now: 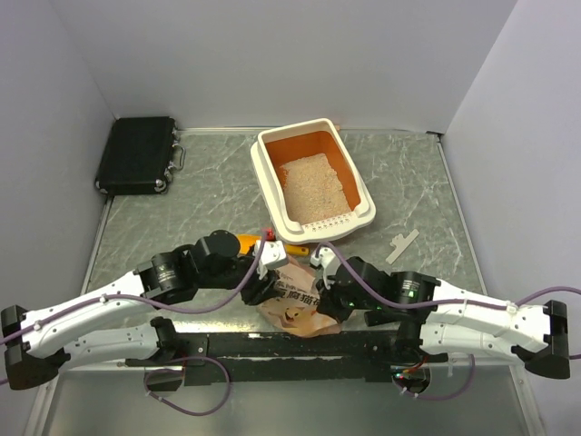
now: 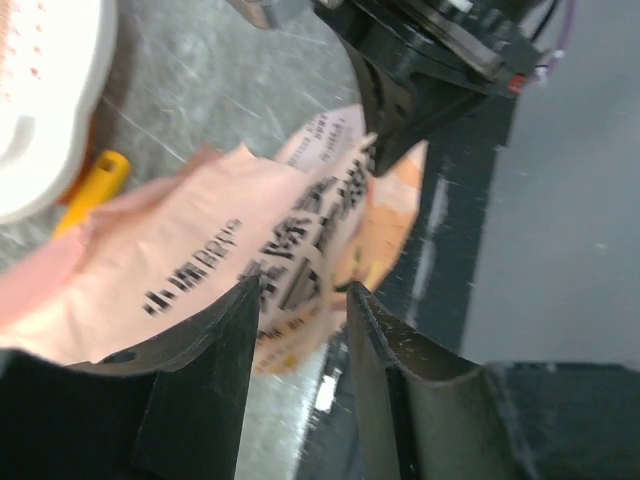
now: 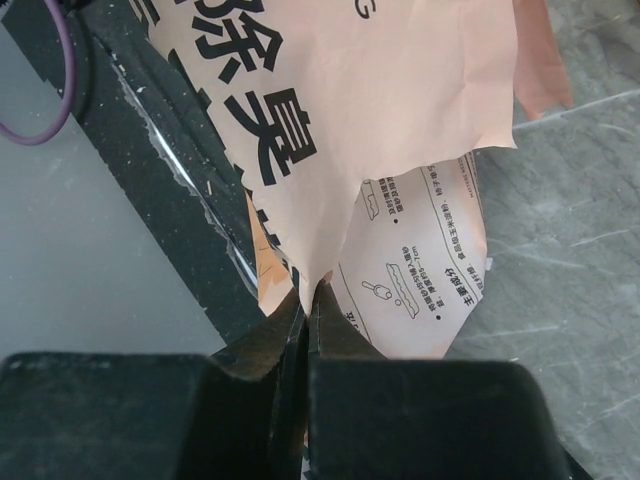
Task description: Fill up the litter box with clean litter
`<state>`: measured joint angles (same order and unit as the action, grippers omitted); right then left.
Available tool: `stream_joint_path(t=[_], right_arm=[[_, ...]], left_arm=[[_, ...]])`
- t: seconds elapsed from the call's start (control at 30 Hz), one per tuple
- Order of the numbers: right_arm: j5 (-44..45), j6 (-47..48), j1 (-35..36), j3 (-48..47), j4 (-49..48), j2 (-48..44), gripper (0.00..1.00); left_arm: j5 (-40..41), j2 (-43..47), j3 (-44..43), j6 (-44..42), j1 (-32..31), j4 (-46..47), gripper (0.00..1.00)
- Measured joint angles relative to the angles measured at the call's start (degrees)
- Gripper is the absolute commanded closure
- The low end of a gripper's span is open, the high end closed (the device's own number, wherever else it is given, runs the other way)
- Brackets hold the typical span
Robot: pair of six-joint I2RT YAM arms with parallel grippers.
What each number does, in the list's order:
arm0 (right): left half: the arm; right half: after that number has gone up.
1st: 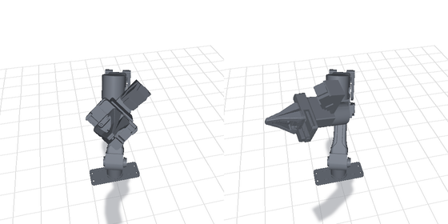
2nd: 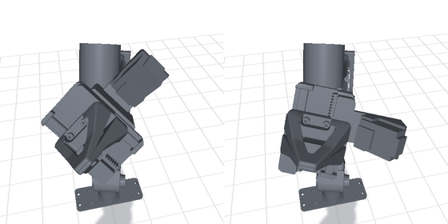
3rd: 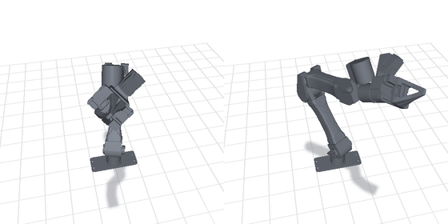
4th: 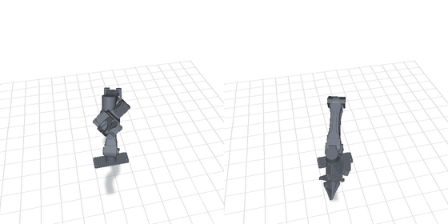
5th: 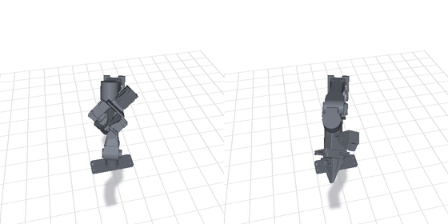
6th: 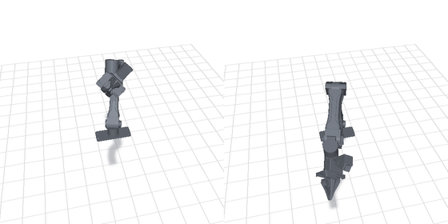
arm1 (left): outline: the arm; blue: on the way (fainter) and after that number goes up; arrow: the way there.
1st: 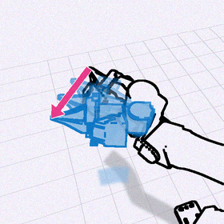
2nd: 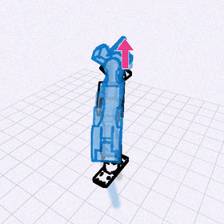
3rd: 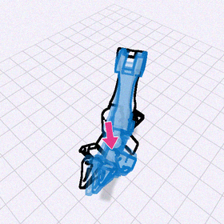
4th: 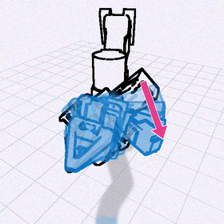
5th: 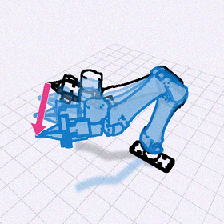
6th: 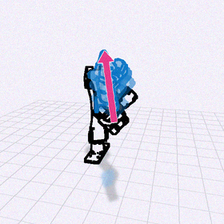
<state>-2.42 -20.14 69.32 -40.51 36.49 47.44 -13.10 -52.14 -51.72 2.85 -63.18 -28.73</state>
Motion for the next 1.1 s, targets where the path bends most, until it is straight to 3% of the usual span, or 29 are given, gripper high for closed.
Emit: stream_joint_path(t=[0.23, 0.53, 0.57, 0.6, 0.7, 0.93, 0.97, 1.0, 1.07, 1.1], right_arm=[[-0.52, -1.18, 0.0, 2.71, -1.95, -2.36, 1.0], [-1.42, -1.57, 0.0, 3.41, -2.64, -2.69, 1.0], [-1.55, -1.55, 0.0, 3.39, -2.67, -2.67, 1.0], [-1.64, -1.53, 0.0, 3.39, -2.67, -2.62, 1.0], [-1.9, -1.55, 0.02, 3.39, -2.58, -2.6, 1.0], [-1.18, -1.84, 0.0, 3.45, -1.79, -2.84, 1.0], [-0.72, -1.95, 0.0, 3.45, -1.75, -2.95, 0.9], [-0.13, -2.1, 0.0, 3.39, -1.64, -3.06, 0.62], [1.51, -2.91, -0.33, 3.02, -1.22, -3.08, 0.49], [2.75, -3.13, -0.72, 2.49, -0.63, -3.19, 0.38]], left_arm=[[1.38, -3.54, 2.54, -5.86, -0.63, 4.28, 0.54], [-3.21, -7.45, 4.13, -7.96, -0.68, 5.75, 0.55], [-3.8, -7.61, 4.28, -8.0, -0.68, 5.97, 0.58], [-4.5, -7.87, 4.55, -8.02, -0.68, 6.4, 0.72], [-6.56, -9.27, 4.92, -8.02, -0.66, 6.8, 0.99], [-6.16, -12.74, 4.31, -8.11, -1.86, 6.88, 0.99], [-5.11, -12.72, 4.13, -8.02, -2.03, 6.91, 0.99], [-4.07, -12.68, 4.02, -7.87, -2.14, 6.99, 0.99], [-1.75, -12.39, 3.91, -7.5, -1.99, 6.97, 0.99], [-0.5, -12.15, 3.91, -6.97, -1.7, 6.73, 0.99]])
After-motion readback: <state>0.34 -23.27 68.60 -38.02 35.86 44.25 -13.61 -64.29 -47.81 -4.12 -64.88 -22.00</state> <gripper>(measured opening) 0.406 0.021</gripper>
